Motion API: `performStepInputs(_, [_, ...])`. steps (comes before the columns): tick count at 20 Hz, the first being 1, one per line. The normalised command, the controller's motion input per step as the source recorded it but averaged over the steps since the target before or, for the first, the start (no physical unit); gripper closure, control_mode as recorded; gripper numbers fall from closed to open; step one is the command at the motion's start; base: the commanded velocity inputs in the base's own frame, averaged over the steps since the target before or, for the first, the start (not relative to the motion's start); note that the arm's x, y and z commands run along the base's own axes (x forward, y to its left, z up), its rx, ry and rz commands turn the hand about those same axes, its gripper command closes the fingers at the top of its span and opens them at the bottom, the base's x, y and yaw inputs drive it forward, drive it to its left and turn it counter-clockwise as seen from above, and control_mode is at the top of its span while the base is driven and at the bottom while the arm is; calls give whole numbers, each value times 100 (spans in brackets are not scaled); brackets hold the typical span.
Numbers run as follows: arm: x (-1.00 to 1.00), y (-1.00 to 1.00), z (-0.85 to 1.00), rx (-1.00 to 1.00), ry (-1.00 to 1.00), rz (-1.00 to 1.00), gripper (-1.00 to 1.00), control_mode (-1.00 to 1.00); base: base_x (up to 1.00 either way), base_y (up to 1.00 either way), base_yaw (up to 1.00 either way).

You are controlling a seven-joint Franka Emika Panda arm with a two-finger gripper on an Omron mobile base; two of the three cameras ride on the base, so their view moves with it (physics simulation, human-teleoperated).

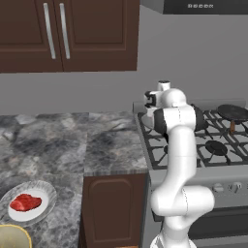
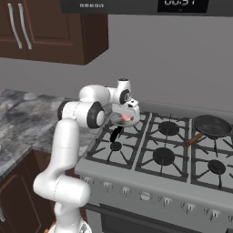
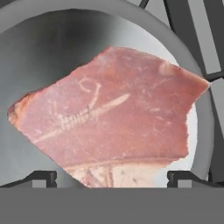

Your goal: Place one of the steaks on the plate and the other in the bowl. Then place the bowl in the fridge.

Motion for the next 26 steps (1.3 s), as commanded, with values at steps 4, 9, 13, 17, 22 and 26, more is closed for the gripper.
performStepInputs(4, [-60,0,0,4,-6,1,-100,-100,0,0,0])
performStepInputs(9, [-19,0,0,0,0,0,-100,-100,0,0,0])
performStepInputs(13, [24,13,4,-1,0,0,-100,-100,0,0,0])
performStepInputs(17, [34,0,6,0,0,1,-100,-100,0,0,0])
performStepInputs(22, [34,-6,-3,0,0,2,-100,-100,0,0,0])
performStepInputs(26, [35,-11,-13,0,0,1,-100,-100,0,0,0])
